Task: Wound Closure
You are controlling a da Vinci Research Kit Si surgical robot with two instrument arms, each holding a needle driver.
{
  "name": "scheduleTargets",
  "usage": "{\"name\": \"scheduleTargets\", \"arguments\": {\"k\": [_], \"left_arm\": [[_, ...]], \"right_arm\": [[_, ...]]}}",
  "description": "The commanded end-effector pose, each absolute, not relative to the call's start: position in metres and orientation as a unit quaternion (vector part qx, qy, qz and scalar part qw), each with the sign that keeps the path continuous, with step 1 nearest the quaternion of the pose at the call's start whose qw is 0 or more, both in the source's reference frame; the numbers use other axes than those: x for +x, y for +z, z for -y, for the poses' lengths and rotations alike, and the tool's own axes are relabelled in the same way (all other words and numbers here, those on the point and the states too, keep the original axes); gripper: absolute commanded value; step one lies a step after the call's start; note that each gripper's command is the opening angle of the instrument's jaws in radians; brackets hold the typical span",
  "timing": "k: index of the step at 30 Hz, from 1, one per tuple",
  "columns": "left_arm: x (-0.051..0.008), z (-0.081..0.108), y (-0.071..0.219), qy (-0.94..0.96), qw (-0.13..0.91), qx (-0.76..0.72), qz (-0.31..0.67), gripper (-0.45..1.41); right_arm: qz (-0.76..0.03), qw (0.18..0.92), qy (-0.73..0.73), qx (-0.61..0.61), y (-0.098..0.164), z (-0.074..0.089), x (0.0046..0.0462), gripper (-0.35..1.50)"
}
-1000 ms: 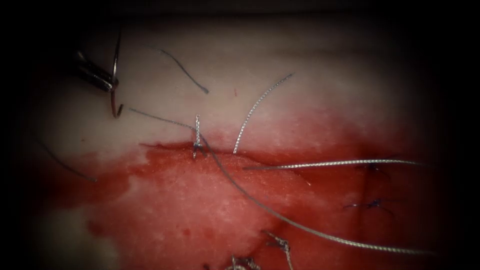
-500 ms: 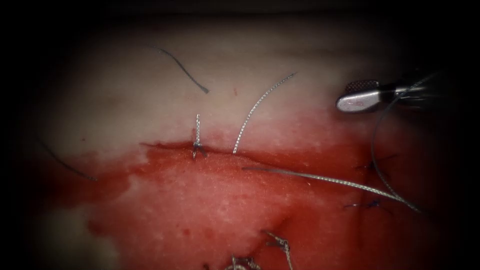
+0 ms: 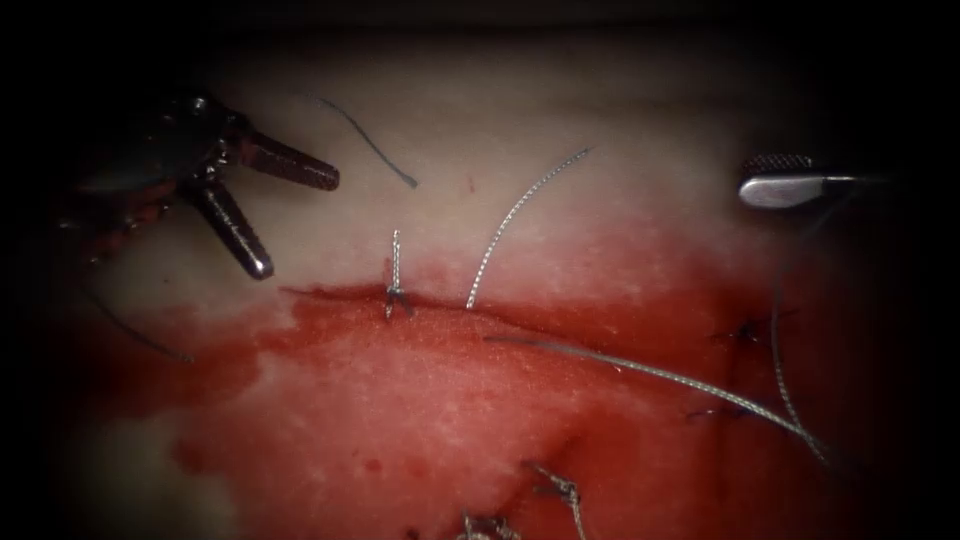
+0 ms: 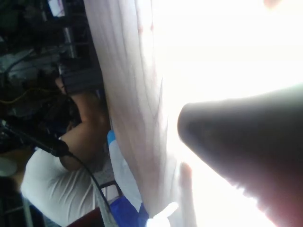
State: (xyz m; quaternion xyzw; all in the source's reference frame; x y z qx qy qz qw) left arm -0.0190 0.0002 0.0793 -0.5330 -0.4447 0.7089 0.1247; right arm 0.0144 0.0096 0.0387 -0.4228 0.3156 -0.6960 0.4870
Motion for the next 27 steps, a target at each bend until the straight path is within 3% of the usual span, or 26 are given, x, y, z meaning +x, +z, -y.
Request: {"name": "scheduleTargets", "arguments": {"k": [1, 6, 7, 8, 11, 13, 14, 15, 16, 18, 22, 24, 27], "left_arm": [[-0.0197, -0.001, 0.079, 0.695, 0.110, -0.554, 0.445, 0.52], [-0.0225, 0.002, 0.079, 0.637, 0.100, -0.619, 0.449, 0.49], [-0.0241, 0.003, 0.079, 0.623, 0.097, -0.635, 0.445, 0.73], [-0.0247, 0.004, 0.079, 0.620, 0.099, -0.638, 0.446, 0.73], [-0.0269, 0.005, 0.077, 0.602, 0.140, -0.612, 0.494, 0.19], [-0.0291, 0.006, 0.075, 0.593, 0.192, -0.569, 0.536, 0.10], [-0.0303, 0.007, 0.075, 0.585, 0.241, -0.534, 0.561, 0.19], [-0.0313, 0.007, 0.075, 0.570, 0.291, -0.494, 0.588, 0.10], [-0.0322, 0.007, 0.075, 0.554, 0.331, -0.458, 0.612, -0.18], [-0.0346, 0.008, 0.076, 0.474, 0.411, -0.384, 0.678, -0.35], [-0.0377, 0.011, 0.077, 0.388, 0.499, -0.337, 0.698, -0.25], [-0.0397, 0.012, 0.077, 0.392, 0.505, -0.348, 0.686, -0.10], [-0.0407, 0.013, 0.078, 0.392, 0.514, -0.355, 0.676, -0.16]], "right_arm": [[-0.318, 0.487, -0.693, -0.425, 0.038, -0.011, 0.0148, 1.16], [-0.321, 0.491, -0.691, -0.423, 0.038, -0.011, 0.0150, 1.18], [-0.320, 0.491, -0.691, -0.423, 0.038, -0.011, 0.0151, 1.18], [-0.320, 0.491, -0.691, -0.423, 0.038, -0.011, 0.0151, 1.18], [-0.319, 0.491, -0.691, -0.424, 0.039, -0.011, 0.0151, 1.18], [-0.318, 0.491, -0.691, -0.424, 0.039, -0.011, 0.0152, 1.18], [-0.318, 0.491, -0.691, -0.424, 0.039, -0.011, 0.0152, 1.18], [-0.318, 0.491, -0.691, -0.424, 0.039, -0.011, 0.0152, 1.18], [-0.317, 0.491, -0.691, -0.424, 0.039, -0.011, 0.0153, 1.18], [-0.319, 0.490, -0.691, -0.424, 0.039, -0.011, 0.0154, 1.18], [-0.319, 0.490, -0.691, -0.424, 0.039, -0.011, 0.0155, 1.18], [-0.318, 0.490, -0.691, -0.424, 0.039, -0.011, 0.0155, 1.18], [-0.317, 0.488, -0.693, -0.426, 0.039, -0.011, 0.0156, 1.18]]}}
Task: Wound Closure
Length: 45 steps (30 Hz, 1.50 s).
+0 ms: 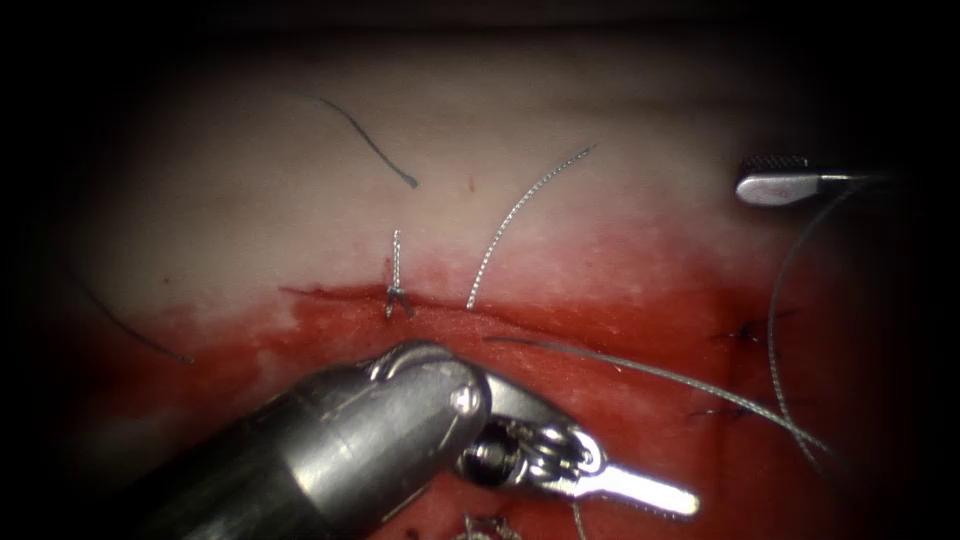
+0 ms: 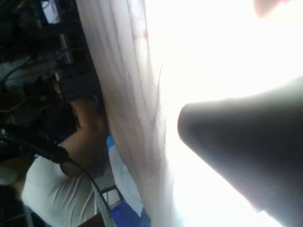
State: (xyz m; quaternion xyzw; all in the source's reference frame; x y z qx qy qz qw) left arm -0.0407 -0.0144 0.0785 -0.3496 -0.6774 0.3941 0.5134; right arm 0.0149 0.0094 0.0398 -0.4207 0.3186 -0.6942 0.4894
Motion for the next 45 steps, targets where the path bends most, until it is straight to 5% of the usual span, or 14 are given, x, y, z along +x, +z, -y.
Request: {"name": "scheduleTargets", "arguments": {"k": [1, 2, 8, 11, 12, 14, 20, 24, 28, 33, 37, 45], "left_arm": [[-0.0406, 0.0130, 0.0779, 0.378, 0.533, -0.352, 0.670, -0.25], [-0.0405, 0.0130, 0.0779, 0.348, 0.567, -0.344, 0.663, -0.45], [-0.0407, 0.0125, 0.0766, 0.298, 0.552, -0.365, 0.688, -0.40], [-0.0413, 0.0123, 0.0769, 0.281, 0.499, -0.420, 0.704, 0.34], [-0.0415, 0.0123, 0.0773, 0.282, 0.484, -0.440, 0.702, 0.36], [-0.0419, 0.0121, 0.0777, 0.282, 0.485, -0.440, 0.701, 0.22], [-0.0434, 0.0101, 0.0786, 0.271, 0.446, -0.505, 0.687, 0.21], [-0.0440, 0.0095, 0.0791, 0.270, 0.445, -0.509, 0.686, 0.36], [-0.0451, 0.0087, 0.0799, 0.263, 0.446, -0.515, 0.683, 0.17], [-0.0462, 0.0087, 0.0795, 0.256, 0.446, -0.523, 0.680, 0.36], [-0.0467, 0.0084, 0.0795, 0.260, 0.449, -0.547, 0.657, 0.21], [-0.0457, 0.0081, 0.0790, 0.232, 0.478, -0.562, 0.634, 0.26]], "right_arm": [[-0.317, 0.488, -0.693, -0.426, 0.0390, -0.0106, 0.0156, 1.18], [-0.318, 0.490, -0.692, -0.425, 0.0391, -0.0105, 0.0157, 1.18], [-0.318, 0.491, -0.691, -0.425, 0.0393, -0.0105, 0.0156, 1.16], [-0.318, 0.491, -0.691, -0.425, 0.0393, -0.0105, 0.0157, 1.16], [-0.321, 0.490, -0.690, -0.425, 0.0393, -0.0104, 0.0157, 1.16], [-0.322, 0.489, -0.690, -0.425, 0.0393, -0.0104, 0.0157, 1.16], [-0.324, 0.488, -0.690, -0.425, 0.0392, -0.0104, 0.0160, 1.16], [-0.326, 0.487, -0.690, -0.425, 0.0392, -0.0103, 0.0161, 1.16], [-0.327, 0.487, -0.690, -0.425, 0.0392, -0.0103, 0.0163, 1.16], [-0.329, 0.486, -0.690, -0.425, 0.0392, -0.0103, 0.0163, 1.18], [-0.333, 0.484, -0.689, -0.425, 0.0391, -0.0102, 0.0164, 1.18], [-0.340, 0.482, -0.688, -0.424, 0.0391, -0.0101, 0.0166, 1.18]]}}
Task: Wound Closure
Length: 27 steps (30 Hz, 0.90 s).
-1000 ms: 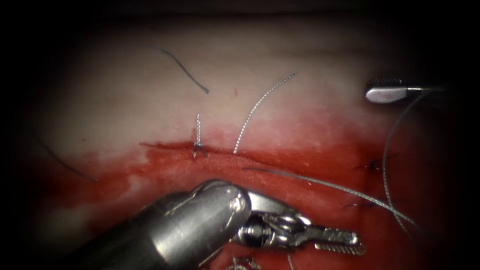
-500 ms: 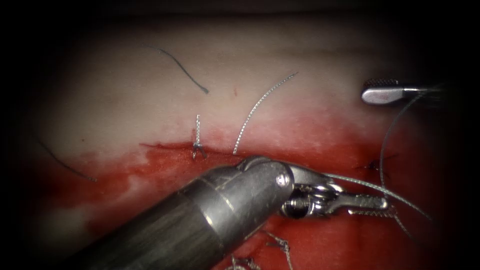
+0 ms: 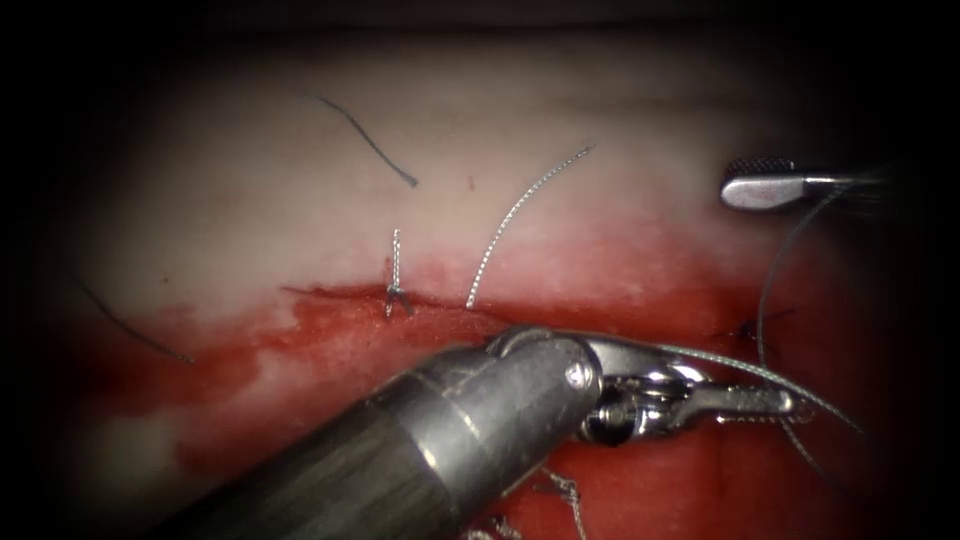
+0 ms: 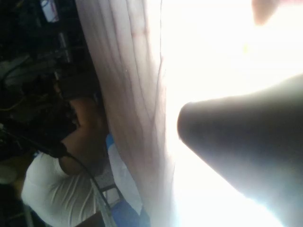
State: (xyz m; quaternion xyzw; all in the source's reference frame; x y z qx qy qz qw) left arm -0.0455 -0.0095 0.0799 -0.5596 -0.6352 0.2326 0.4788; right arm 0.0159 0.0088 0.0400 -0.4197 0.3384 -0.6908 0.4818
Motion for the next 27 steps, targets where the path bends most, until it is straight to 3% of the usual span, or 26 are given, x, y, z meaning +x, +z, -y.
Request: {"name": "scheduleTargets", "arguments": {"k": [1, 11, 15, 16, 27], "left_arm": [[-0.0455, 0.0081, 0.0791, 0.227, 0.486, -0.565, 0.628, 0.27], [-0.0431, 0.0069, 0.0804, 0.161, 0.573, -0.558, 0.578, 0.63], [-0.0431, 0.0070, 0.0807, 0.185, 0.564, -0.558, 0.581, -0.30], [-0.0431, 0.0071, 0.0807, 0.187, 0.563, -0.557, 0.582, -0.45], [-0.0418, 0.0079, 0.0817, 0.156, 0.587, -0.447, 0.657, -0.45]], "right_arm": [[-0.341, 0.481, -0.688, -0.424, 0.0391, -0.0100, 0.0167, 1.18], [-0.344, 0.478, -0.688, -0.424, 0.0391, -0.0097, 0.0172, 1.18], [-0.344, 0.478, -0.688, -0.424, 0.0390, -0.0096, 0.0173, 1.18], [-0.344, 0.478, -0.688, -0.424, 0.0390, -0.0096, 0.0173, 1.18], [-0.350, 0.474, -0.687, -0.424, 0.0389, -0.0094, 0.0175, 1.20]]}}
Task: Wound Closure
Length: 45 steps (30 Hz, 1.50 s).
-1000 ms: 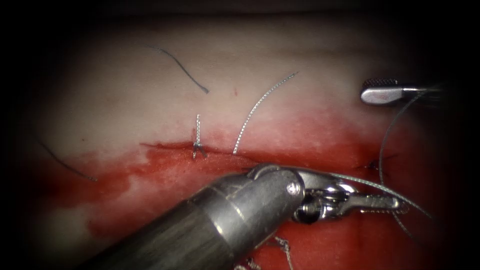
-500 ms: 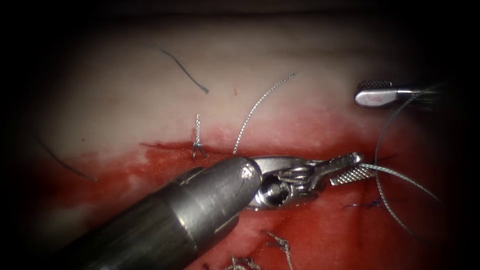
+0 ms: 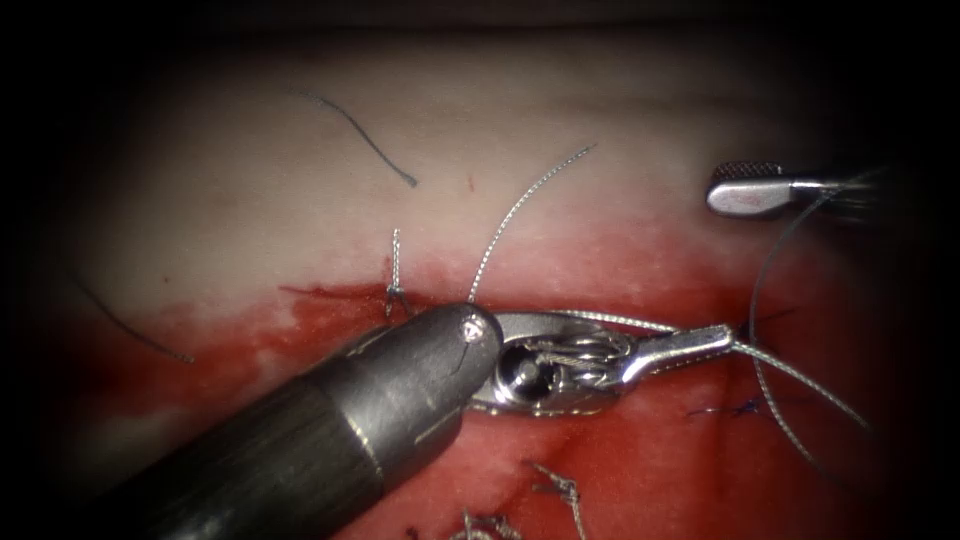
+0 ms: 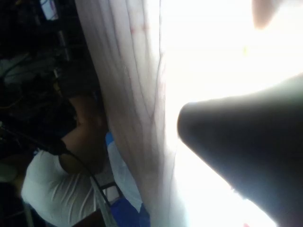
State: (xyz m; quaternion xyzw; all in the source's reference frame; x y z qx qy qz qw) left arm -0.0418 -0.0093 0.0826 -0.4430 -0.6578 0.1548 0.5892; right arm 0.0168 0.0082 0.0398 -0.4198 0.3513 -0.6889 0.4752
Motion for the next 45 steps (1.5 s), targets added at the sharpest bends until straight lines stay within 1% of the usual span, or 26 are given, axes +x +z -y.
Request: {"name": "scheduleTargets", "arguments": {"k": [1, 6, 7, 9, 10, 14, 15, 17, 19, 22, 25, 26, 27, 29, 31, 32, 33, 34, 36, 37, 38, 39, 41, 42, 43, 45], "left_arm": [[-0.0413, 0.008, 0.082, 0.168, 0.589, -0.440, 0.657, -0.45], [-0.0359, 0.008, 0.084, 0.264, 0.602, -0.352, 0.666, -0.45], [-0.0348, 0.007, 0.084, 0.271, 0.612, -0.341, 0.660, -0.45], [-0.0324, 0.005, 0.085, 0.280, 0.620, -0.330, 0.654, -0.45], [-0.0316, 0.004, 0.085, 0.276, 0.623, -0.334, 0.651, -0.45], [-0.0272, -0.001, 0.085, 0.280, 0.601, -0.385, 0.642, -0.45], [-0.0247, -0.003, 0.085, 0.295, 0.592, -0.410, 0.629, -0.45], [-0.0226, -0.005, 0.085, 0.301, 0.593, -0.431, 0.610, -0.45], [-0.0210, -0.006, 0.086, 0.301, 0.598, -0.441, 0.598, -0.45], [-0.0192, -0.007, 0.086, 0.304, 0.601, -0.461, 0.579, -0.45], [-0.0180, -0.008, 0.086, 0.298, 0.602, -0.477, 0.567, -0.45], [-0.0174, -0.008, 0.085, 0.295, 0.598, -0.490, 0.561, -0.45], [-0.0170, -0.009, 0.085, 0.294, 0.597, -0.495, 0.559, -0.45], [-0.0162, -0.010, 0.085, 0.296, 0.594, -0.511, 0.547, -0.45], [-0.0154, -0.010, 0.084, 0.300, 0.593, -0.528, 0.528, -0.45], [-0.0143, -0.011, 0.083, 0.307, 0.597, -0.553, 0.493, -0.45], [-0.0138, -0.011, 0.083, 0.310, 0.599, -0.568, 0.471, -0.45], [-0.0133, -0.012, 0.083, 0.317, 0.598, -0.584, 0.449, -0.45], [-0.0122, -0.012, 0.082, 0.321, 0.593, -0.616, 0.408, -0.45], [-0.0114, -0.013, 0.082, 0.309, 0.593, -0.631, 0.394, -0.45], [-0.0112, -0.013, 0.082, 0.308, 0.596, -0.632, 0.389, -0.45], [-0.0110, -0.013, 0.081, 0.309, 0.596, -0.633, 0.387, -0.45], [-0.0109, -0.013, 0.082, 0.311, 0.594, -0.635, 0.384, -0.45], [-0.0109, -0.013, 0.082, 0.311, 0.595, -0.635, 0.382, -0.45], [-0.0108, -0.013, 0.082, 0.308, 0.593, -0.638, 0.383, -0.45], [-0.0105, -0.013, 0.082, 0.302, 0.588, -0.647, 0.380, -0.45]], "right_arm": [[-0.350, 0.474, -0.687, -0.424, 0.039, -0.009, 0.0174, 1.20], [-0.352, 0.473, -0.687, -0.424, 0.039, -0.009, 0.0172, 1.16], [-0.352, 0.473, -0.687, -0.424, 0.039, -0.009, 0.0172, 1.18], [-0.354, 0.475, -0.686, -0.423, 0.038, -0.009, 0.0171, 1.30], [-0.348, 0.461, -0.694, -0.429, 0.038, -0.009, 0.0171, 1.33], [-0.291, 0.411, -0.734, -0.456, 0.039, -0.009, 0.0169, 1.40], [-0.262, 0.400, -0.750, -0.457, 0.039, -0.009, 0.0167, 1.41], [-0.224, 0.395, -0.773, -0.443, 0.039, -0.009, 0.0164, 1.43], [-0.199, 0.387, -0.796, -0.420, 0.039, -0.009, 0.0159, 1.41], [-0.139, 0.371, -0.848, -0.351, 0.039, -0.009, 0.0151, 1.38], [-0.095, 0.358, -0.895, -0.250, 0.039, -0.009, 0.0149, 1.36], [-0.064, 0.349, -0.917, -0.185, 0.038, -0.010, 0.0148, 1.35], [-0.048, 0.345, -0.922, -0.166, 0.038, -0.010, 0.0148, 1.35], [-0.016, 0.364, -0.920, -0.141, 0.038, -0.010, 0.0144, 1.31], [-0.010, 0.398, -0.908, -0.130, 0.038, -0.010, 0.0138, 1.30], [-0.007, 0.399, -0.911, -0.104, 0.038, -0.010, 0.0129, 1.28], [-0.006, 0.390, -0.917, -0.084, 0.038, -0.010, 0.0125, 1.21], [-0.004, 0.371, -0.927, -0.048, 0.038, -0.010, 0.0120, 0.94], [0.000, 0.333, -0.943, 0.018, 0.039, -0.009, 0.0113, 0.72], [-0.014, 0.301, -0.952, 0.049, 0.038, -0.008, 0.0107, 0.67], [-0.038, 0.301, -0.952, 0.046, 0.038, -0.007, 0.0106, 0.62], [-0.073, 0.317, -0.945, 0.036, 0.037, -0.007, 0.0105, 0.57], [-0.176, 0.364, -0.915, 0.005, 0.036, -0.006, 0.0108, 0.46], [-0.217, 0.379, -0.900, -0.010, 0.036, -0.006, 0.0111, 0.44], [-0.278, 0.404, -0.871, -0.030, 0.035, -0.006, 0.0115, 0.35], [-0.376, 0.414, -0.827, -0.062, 0.034, -0.005, 0.0122, 0.25]]}}
